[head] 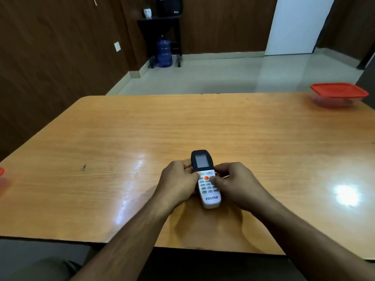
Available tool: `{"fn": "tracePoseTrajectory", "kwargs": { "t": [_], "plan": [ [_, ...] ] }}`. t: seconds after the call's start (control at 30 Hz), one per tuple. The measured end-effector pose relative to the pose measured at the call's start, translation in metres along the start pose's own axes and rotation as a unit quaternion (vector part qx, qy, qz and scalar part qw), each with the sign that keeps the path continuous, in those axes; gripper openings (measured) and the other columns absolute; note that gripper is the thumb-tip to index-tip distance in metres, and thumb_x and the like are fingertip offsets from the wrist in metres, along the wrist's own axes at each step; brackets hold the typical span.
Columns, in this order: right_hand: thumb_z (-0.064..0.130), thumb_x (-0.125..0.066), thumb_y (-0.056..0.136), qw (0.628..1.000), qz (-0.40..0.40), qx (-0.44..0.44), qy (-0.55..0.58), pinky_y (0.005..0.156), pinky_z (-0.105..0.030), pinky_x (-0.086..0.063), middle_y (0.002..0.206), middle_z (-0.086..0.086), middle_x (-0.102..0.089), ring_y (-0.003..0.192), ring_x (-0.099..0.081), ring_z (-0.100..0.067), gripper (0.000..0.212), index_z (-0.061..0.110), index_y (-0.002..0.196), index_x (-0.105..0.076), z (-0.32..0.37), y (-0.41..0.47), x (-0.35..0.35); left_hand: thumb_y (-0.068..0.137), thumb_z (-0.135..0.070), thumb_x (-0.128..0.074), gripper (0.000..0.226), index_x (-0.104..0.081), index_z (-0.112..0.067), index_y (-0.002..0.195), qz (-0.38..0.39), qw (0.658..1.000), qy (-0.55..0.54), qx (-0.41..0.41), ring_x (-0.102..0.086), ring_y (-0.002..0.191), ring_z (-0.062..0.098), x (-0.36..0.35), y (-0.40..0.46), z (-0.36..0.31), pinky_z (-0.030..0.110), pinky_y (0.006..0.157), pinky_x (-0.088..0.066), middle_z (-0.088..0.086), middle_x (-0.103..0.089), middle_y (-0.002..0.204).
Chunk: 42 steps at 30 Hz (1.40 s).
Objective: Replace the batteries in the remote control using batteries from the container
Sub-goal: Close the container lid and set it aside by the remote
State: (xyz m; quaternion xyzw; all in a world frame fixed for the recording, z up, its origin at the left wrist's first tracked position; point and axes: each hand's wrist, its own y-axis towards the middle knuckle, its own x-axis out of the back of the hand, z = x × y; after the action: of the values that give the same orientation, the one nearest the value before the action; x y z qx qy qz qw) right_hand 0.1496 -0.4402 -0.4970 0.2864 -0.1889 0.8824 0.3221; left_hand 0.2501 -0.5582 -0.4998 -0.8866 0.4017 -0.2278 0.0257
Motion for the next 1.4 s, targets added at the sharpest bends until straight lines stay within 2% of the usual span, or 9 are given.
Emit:
{"fn": "tracePoseTrajectory", "kwargs": {
  "t": [0.1, 0.2, 0.3, 0.4, 0.57, 0.63, 0.7, 0.93, 1.4],
  "plan": [
    [0.017, -0.064, 0.092, 0.998, -0.028, -0.006, 0.051, 0.086, -0.044, -0.057, 0.098, -0.001, -0.073, 0.091, -0.071, -0.017, 0.033, 0.011, 0.124, -0.066, 0.008, 0.015, 0.002, 0.087, -0.011, -0.062, 0.031, -0.066, -0.020, 0.116, -0.025, 1.000, 0.007, -0.002, -0.071, 0.088, 0.019, 0.004, 0.023, -0.011, 0.041, 0.079, -0.059, 0.001, -0.074, 0.098],
    [0.016, -0.064, 0.093, 0.990, -0.047, -0.040, 0.130, 0.086, -0.045, -0.059, 0.110, -0.011, -0.073, 0.096, -0.071, -0.022, 0.044, 0.003, 0.135, -0.055, 0.021, 0.047, 0.010, 0.085, -0.010, -0.063, 0.031, -0.060, -0.011, 0.116, -0.055, 0.998, -0.017, 0.015, -0.071, 0.087, 0.027, 0.009, 0.056, -0.031, 0.043, 0.074, -0.061, 0.013, -0.070, 0.103],
    [0.013, -0.061, 0.093, 0.989, -0.041, -0.060, 0.130, 0.085, -0.047, -0.059, 0.110, -0.014, -0.073, 0.096, -0.072, -0.025, 0.031, 0.001, 0.121, -0.062, 0.029, 0.082, 0.017, 0.085, -0.002, -0.062, 0.010, -0.064, -0.011, 0.088, -0.039, 0.999, -0.019, 0.016, -0.071, 0.085, 0.026, 0.015, 0.085, -0.047, 0.044, 0.076, -0.061, 0.015, -0.070, 0.097],
    [0.014, -0.061, 0.091, 0.994, -0.043, -0.067, 0.073, 0.085, -0.046, -0.059, 0.105, -0.012, -0.073, 0.095, -0.070, -0.025, 0.023, 0.004, 0.111, -0.068, 0.031, 0.107, 0.018, 0.083, 0.003, -0.060, 0.023, -0.063, -0.018, 0.074, -0.024, 0.999, 0.012, 0.023, -0.070, 0.089, 0.029, 0.017, 0.110, -0.054, 0.044, 0.082, -0.059, 0.013, -0.071, 0.092],
    [0.015, -0.062, 0.090, 0.996, -0.051, -0.071, 0.023, 0.081, -0.043, -0.059, 0.104, -0.012, -0.073, 0.095, -0.069, -0.026, 0.025, 0.004, 0.111, -0.069, 0.030, 0.134, 0.015, 0.083, 0.001, -0.059, 0.021, -0.071, -0.007, 0.099, -0.015, 0.999, 0.046, 0.021, -0.066, 0.082, 0.029, 0.013, 0.133, -0.054, 0.037, 0.071, -0.053, 0.015, -0.072, 0.095],
    [0.015, -0.062, 0.089, 0.996, -0.052, -0.073, 0.013, 0.084, -0.045, -0.058, 0.103, -0.013, -0.073, 0.095, -0.069, -0.027, 0.025, 0.004, 0.110, -0.070, 0.029, 0.140, 0.014, 0.083, 0.000, -0.059, 0.025, -0.072, -0.008, 0.103, -0.017, 0.998, 0.051, 0.022, -0.068, 0.087, 0.028, 0.012, 0.137, -0.052, 0.036, 0.075, -0.057, 0.015, -0.072, 0.097],
    [0.015, -0.062, 0.088, 0.996, -0.056, -0.072, -0.004, 0.082, -0.043, -0.059, 0.101, -0.012, -0.073, 0.093, -0.069, -0.026, 0.024, 0.005, 0.108, -0.071, 0.028, 0.144, 0.011, 0.082, 0.000, -0.060, 0.028, -0.073, -0.009, 0.105, -0.022, 0.998, 0.050, 0.027, -0.069, 0.092, 0.029, 0.011, 0.140, -0.048, 0.042, 0.084, -0.058, 0.013, -0.072, 0.098],
    [0.015, -0.061, 0.088, 0.995, -0.066, -0.067, -0.016, 0.063, -0.030, -0.049, 0.102, -0.011, -0.073, 0.091, -0.068, -0.023, 0.025, 0.006, 0.109, -0.070, 0.033, 0.155, 0.009, 0.085, -0.002, -0.063, 0.020, -0.071, -0.009, 0.102, -0.046, 0.997, 0.058, 0.019, -0.067, 0.096, 0.028, 0.014, 0.152, -0.048, 0.043, 0.087, -0.056, 0.014, -0.071, 0.104],
    [0.020, -0.063, 0.091, 0.996, -0.069, -0.050, -0.040, 0.073, -0.037, -0.057, 0.104, -0.011, -0.073, 0.093, -0.068, -0.024, 0.024, 0.004, 0.107, -0.071, 0.032, 0.157, 0.013, 0.085, -0.007, -0.063, 0.033, -0.065, -0.007, 0.118, -0.073, 0.995, 0.073, -0.003, -0.064, 0.102, 0.028, 0.019, 0.154, -0.045, 0.042, 0.090, -0.055, 0.014, -0.068, 0.115]
  ]
}}
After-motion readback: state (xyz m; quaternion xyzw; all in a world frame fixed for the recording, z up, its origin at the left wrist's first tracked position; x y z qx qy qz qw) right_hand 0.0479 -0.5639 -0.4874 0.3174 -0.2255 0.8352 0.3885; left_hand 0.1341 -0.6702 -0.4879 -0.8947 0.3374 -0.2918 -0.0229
